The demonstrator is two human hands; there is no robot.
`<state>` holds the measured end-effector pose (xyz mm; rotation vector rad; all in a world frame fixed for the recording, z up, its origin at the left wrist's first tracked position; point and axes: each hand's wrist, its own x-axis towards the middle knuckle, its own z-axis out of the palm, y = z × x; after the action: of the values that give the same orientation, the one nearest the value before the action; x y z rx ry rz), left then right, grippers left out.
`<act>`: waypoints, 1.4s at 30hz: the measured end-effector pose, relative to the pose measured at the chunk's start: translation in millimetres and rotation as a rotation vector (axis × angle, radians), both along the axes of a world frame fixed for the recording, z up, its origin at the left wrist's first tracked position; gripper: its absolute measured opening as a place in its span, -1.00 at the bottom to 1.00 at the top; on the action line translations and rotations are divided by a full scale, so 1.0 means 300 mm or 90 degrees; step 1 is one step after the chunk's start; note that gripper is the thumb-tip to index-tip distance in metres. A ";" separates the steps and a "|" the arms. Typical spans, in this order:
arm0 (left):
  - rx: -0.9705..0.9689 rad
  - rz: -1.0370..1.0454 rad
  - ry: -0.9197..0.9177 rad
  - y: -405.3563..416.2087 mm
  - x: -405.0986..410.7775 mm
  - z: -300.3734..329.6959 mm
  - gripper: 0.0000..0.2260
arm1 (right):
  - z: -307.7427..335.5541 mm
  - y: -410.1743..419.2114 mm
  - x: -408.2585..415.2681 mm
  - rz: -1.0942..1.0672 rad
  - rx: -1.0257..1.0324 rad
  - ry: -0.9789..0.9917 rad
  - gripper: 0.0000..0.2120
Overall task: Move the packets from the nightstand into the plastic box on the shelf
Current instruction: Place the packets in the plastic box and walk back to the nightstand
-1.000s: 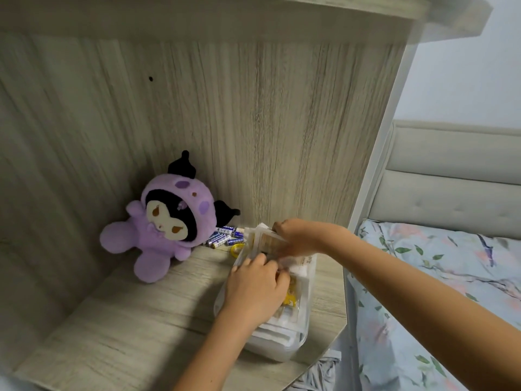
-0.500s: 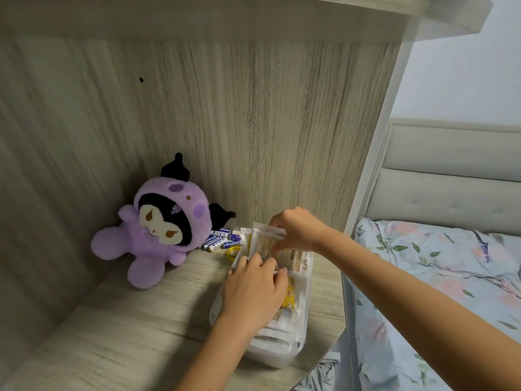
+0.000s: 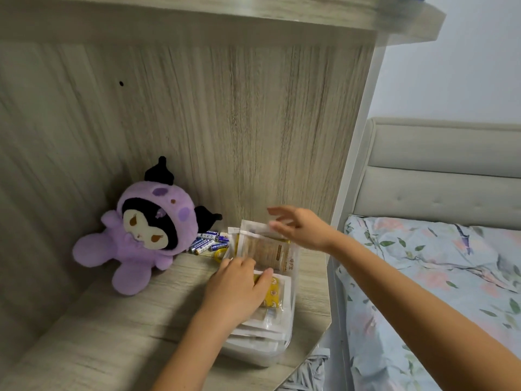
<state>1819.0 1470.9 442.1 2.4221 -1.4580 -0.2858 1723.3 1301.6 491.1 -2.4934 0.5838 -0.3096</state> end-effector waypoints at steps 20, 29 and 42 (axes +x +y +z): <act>-0.030 -0.611 0.000 0.032 -0.452 0.012 -0.72 | -0.271 0.489 -0.886 -0.577 0.094 0.139 -0.79; 0.053 -0.921 -0.130 0.106 -1.118 -0.096 -0.62 | -0.267 1.197 -1.559 -0.984 0.109 0.199 -0.73; 0.071 -1.268 -0.121 0.915 -2.280 -0.128 -0.60 | -0.234 2.444 -2.185 -1.407 0.228 0.226 -0.59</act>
<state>1134.9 1745.4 403.8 0.1463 -3.2737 -0.4496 1067.6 2034.9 420.9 -0.5209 2.8323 -0.3826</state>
